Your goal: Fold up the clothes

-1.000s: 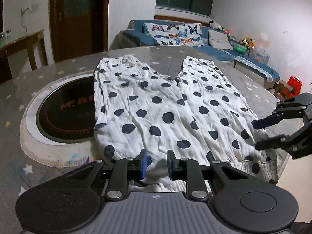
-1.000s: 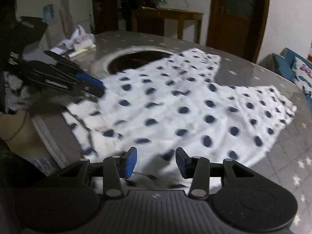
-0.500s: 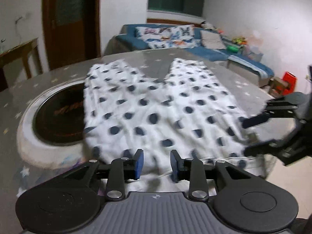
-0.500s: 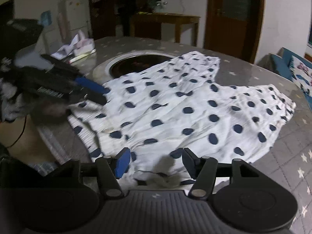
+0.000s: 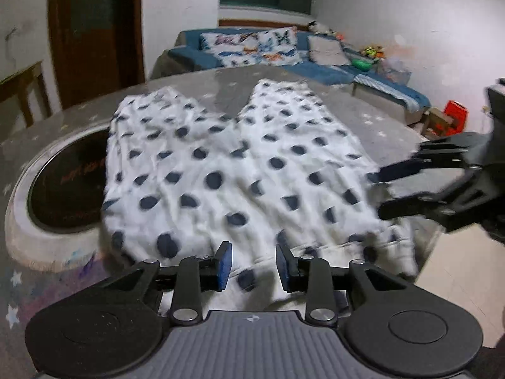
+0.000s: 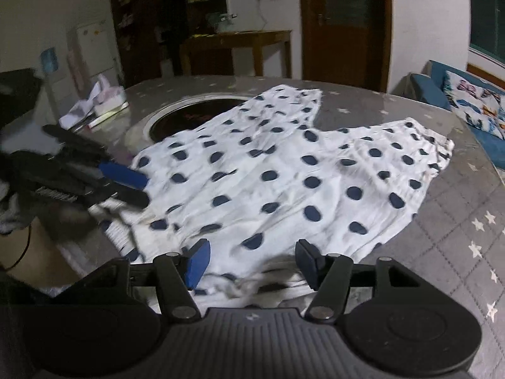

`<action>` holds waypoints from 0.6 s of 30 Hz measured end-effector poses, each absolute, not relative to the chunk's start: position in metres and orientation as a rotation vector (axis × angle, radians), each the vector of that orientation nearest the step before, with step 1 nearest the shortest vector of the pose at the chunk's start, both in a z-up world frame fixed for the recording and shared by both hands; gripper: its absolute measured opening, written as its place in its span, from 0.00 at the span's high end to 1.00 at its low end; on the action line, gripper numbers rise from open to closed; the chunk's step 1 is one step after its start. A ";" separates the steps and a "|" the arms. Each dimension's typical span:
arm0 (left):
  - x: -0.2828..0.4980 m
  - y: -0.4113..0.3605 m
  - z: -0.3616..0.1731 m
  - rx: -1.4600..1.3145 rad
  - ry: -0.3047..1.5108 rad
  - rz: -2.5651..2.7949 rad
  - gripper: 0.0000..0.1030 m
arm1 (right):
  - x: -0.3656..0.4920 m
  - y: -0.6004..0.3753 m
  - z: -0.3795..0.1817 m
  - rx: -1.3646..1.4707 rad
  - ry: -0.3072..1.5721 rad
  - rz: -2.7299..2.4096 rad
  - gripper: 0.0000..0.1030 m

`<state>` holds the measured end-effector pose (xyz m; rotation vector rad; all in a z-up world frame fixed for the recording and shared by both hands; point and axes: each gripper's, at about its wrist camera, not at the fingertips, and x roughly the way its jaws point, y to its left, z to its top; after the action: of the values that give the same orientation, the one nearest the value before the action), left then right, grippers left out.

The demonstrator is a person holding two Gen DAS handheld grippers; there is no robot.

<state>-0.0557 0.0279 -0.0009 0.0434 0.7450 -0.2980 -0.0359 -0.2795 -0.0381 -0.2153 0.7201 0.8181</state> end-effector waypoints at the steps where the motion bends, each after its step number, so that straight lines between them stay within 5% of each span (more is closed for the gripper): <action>1: -0.057 0.024 0.001 0.046 0.739 -0.313 0.68 | -0.033 -0.281 -0.041 -0.204 0.730 0.811 0.41; 9: -0.059 -0.022 0.009 0.090 0.731 -0.472 0.67 | -0.025 -0.300 -0.044 -0.145 0.751 0.769 0.41; 13: -0.057 -0.054 0.007 0.137 0.734 -0.553 0.57 | -0.010 -0.314 -0.036 -0.104 0.732 0.711 0.41; 18: -0.052 -0.087 0.000 0.201 0.737 -0.614 0.56 | 0.020 -0.329 -0.039 -0.053 0.749 0.630 0.42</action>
<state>-0.0523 -0.0866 -0.0005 0.2010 0.7366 -0.6143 0.0205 -0.3289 -0.0391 -0.0533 0.7485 0.6303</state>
